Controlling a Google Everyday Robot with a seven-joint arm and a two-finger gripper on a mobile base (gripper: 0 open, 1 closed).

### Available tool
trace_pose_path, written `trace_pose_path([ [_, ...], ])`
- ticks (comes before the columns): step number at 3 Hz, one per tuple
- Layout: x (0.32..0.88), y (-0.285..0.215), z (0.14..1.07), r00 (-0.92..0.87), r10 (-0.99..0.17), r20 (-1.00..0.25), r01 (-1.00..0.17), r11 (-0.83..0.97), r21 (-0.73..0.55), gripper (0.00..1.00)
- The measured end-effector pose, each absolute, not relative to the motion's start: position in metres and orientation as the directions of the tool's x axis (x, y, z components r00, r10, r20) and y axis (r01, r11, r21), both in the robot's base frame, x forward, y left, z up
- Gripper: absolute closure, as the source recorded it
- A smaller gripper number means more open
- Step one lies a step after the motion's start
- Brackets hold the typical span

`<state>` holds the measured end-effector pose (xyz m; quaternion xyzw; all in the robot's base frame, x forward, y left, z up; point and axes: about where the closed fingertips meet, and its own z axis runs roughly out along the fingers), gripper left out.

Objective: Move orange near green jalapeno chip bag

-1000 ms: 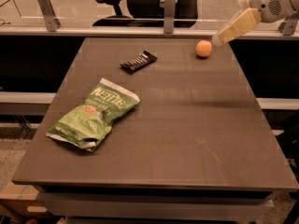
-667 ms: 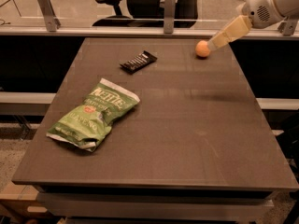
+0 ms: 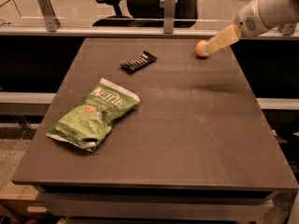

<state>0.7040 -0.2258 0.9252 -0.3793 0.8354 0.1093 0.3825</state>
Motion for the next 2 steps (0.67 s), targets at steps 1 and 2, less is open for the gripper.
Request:
trace_pose_path([
  [1, 0.716, -0.226, 0.914, -0.417, -0.527, -0.740, -0.715, 0.693, -0.091, 0.00],
  [2, 0.728, -0.228, 0.905, -0.387, -0.500, -0.775, -0.737, 0.673, -0.067, 0.00],
])
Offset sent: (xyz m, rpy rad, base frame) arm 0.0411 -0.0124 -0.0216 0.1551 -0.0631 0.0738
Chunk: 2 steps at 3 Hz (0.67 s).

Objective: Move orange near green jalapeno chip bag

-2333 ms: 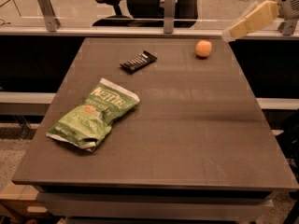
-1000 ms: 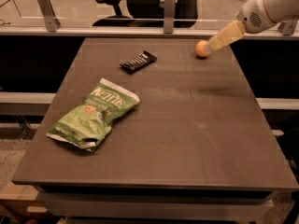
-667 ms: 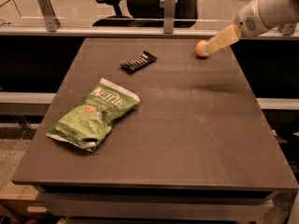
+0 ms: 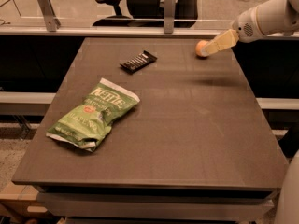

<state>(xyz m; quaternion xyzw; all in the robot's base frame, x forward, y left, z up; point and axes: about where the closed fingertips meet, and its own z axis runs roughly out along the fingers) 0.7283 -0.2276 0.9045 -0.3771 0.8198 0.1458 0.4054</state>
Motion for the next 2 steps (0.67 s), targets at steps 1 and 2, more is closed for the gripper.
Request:
trace_pose_path([
  [1, 0.7376, -0.2286, 0.9006, -0.347, -0.484, -0.803, -0.767, 0.640, -0.054, 0.00],
  [2, 0.7450, -0.2292, 0.8932, -0.311, -0.474, -0.824, -0.799, 0.599, -0.043, 0.00],
])
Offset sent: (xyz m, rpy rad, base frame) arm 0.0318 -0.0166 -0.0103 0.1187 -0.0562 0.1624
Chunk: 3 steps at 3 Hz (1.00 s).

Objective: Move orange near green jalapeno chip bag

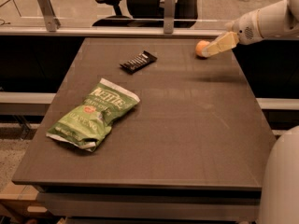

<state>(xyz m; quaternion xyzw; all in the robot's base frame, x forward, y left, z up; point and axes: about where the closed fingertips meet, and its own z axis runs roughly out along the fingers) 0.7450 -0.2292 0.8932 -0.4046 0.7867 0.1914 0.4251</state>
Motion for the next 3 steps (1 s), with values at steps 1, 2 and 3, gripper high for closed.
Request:
trace_pose_path([
  [1, 0.750, -0.231, 0.886, -0.301, -0.484, -0.821, -0.816, 0.577, -0.041, 0.00],
  [2, 0.753, -0.235, 0.873, -0.319, -0.523, -0.791, -0.821, 0.569, -0.044, 0.00],
  [3, 0.760, -0.235, 0.849, -0.355, -0.578, -0.734, -0.829, 0.559, -0.039, 0.00],
])
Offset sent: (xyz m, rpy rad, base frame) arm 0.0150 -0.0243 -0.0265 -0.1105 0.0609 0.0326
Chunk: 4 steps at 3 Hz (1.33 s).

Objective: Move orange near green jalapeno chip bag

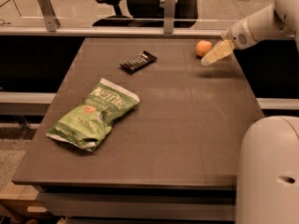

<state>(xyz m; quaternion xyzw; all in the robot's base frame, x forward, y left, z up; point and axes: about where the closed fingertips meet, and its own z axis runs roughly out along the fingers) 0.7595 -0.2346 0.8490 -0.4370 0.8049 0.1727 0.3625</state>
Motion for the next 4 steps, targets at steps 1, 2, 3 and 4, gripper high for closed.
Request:
trace_pose_path([
  [1, 0.765, -0.226, 0.846, -0.352, -0.581, -0.733, -0.836, 0.548, -0.033, 0.00],
  [2, 0.772, -0.217, 0.847, -0.347, -0.577, -0.740, -0.841, 0.541, -0.027, 0.00],
  [3, 0.773, -0.215, 0.845, -0.347, -0.577, -0.739, -0.842, 0.539, -0.025, 0.17],
  [4, 0.774, -0.212, 0.841, -0.348, -0.577, -0.739, -0.844, 0.536, -0.021, 0.41],
])
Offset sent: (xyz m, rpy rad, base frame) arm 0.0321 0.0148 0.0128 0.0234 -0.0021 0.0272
